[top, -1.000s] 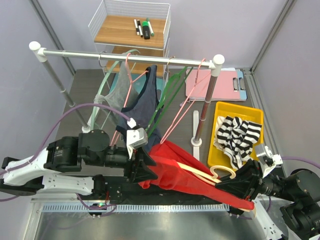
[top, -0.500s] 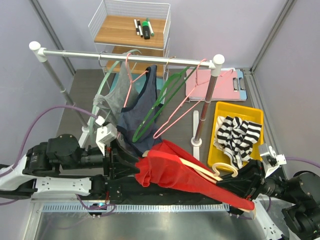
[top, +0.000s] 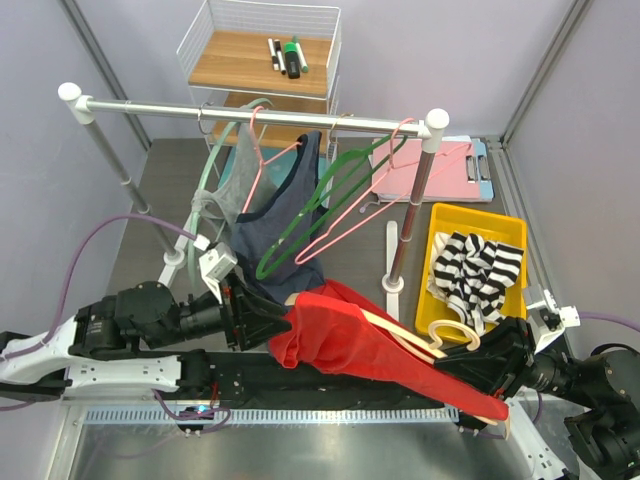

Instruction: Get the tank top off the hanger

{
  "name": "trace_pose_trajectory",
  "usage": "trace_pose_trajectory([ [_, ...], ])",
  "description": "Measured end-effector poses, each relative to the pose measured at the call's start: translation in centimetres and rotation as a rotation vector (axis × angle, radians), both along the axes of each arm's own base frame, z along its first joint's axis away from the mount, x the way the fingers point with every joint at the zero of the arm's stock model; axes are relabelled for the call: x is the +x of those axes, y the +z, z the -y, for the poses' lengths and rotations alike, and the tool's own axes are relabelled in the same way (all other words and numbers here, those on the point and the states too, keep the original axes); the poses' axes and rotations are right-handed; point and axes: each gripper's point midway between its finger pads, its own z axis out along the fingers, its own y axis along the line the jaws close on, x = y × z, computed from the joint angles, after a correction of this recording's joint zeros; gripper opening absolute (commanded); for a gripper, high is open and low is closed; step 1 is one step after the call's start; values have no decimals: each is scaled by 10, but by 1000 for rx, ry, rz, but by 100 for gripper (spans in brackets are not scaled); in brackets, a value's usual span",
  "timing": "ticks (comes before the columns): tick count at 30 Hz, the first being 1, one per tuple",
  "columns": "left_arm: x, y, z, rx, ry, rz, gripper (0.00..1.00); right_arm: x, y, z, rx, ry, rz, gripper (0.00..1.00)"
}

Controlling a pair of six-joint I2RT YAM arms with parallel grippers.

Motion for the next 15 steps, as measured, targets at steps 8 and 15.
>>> trace_pose_trajectory([
  [8,4,12,18,-59,15,-8,40,0,3,0,9,0,8,1],
  [15,6,7,29,-45,22,-8,40,-1,6,0,16,-4,10,1],
])
